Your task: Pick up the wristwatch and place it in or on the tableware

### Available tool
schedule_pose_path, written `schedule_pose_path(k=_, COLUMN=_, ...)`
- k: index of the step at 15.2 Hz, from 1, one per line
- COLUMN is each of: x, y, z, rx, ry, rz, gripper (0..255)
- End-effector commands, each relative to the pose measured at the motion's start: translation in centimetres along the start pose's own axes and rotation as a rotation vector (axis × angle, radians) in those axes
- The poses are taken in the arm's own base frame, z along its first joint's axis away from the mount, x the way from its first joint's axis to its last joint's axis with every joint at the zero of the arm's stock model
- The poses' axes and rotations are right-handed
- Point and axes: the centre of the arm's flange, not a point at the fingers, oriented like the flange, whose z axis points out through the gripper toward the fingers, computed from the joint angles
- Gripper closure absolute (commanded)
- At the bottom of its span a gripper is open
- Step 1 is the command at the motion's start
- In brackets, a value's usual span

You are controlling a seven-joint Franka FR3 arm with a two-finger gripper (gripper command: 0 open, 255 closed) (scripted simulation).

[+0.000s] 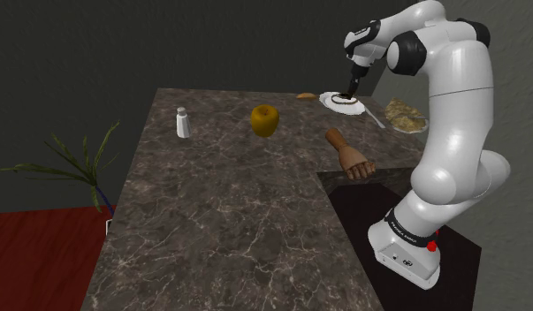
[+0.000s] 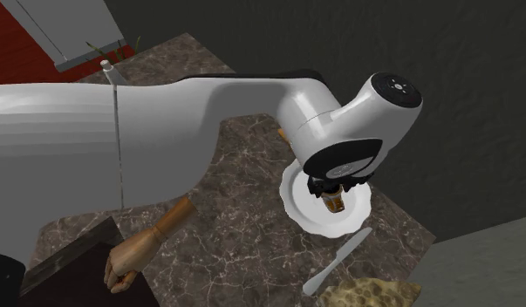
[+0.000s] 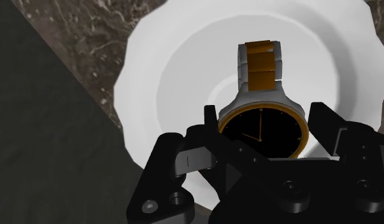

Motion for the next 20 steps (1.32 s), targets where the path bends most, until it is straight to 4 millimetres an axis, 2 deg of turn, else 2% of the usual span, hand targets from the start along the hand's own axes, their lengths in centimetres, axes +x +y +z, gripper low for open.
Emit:
schedule_pose_path(k=1, x=0.3, y=-0.1, z=0.3, rx=0.004, ry=0.000, rz=-0.003, gripper=255)
schedule_pose_path(k=5, x=0.3, y=-0.1, z=0.3, rx=0.004, ry=0.000, rz=-0.003, gripper=255)
schedule_pose_path(k=6, x=0.3, y=-0.1, z=0.3, rx=0.004, ry=0.000, rz=-0.003, gripper=0)
schedule_pose_path(k=11, x=0.3, y=-0.1, z=0.3, rx=0.004, ry=0.000, rz=-0.003, gripper=0)
schedule_pose_path(k=15, x=0.3, y=-0.1, z=-4.7, rx=0.004, ry=0.000, rz=-0.003, gripper=0)
schedule_pose_path(k=20, x=0.3, y=-0.1, z=-4.7, rx=0.004, ry=0.000, rz=-0.003, gripper=0)
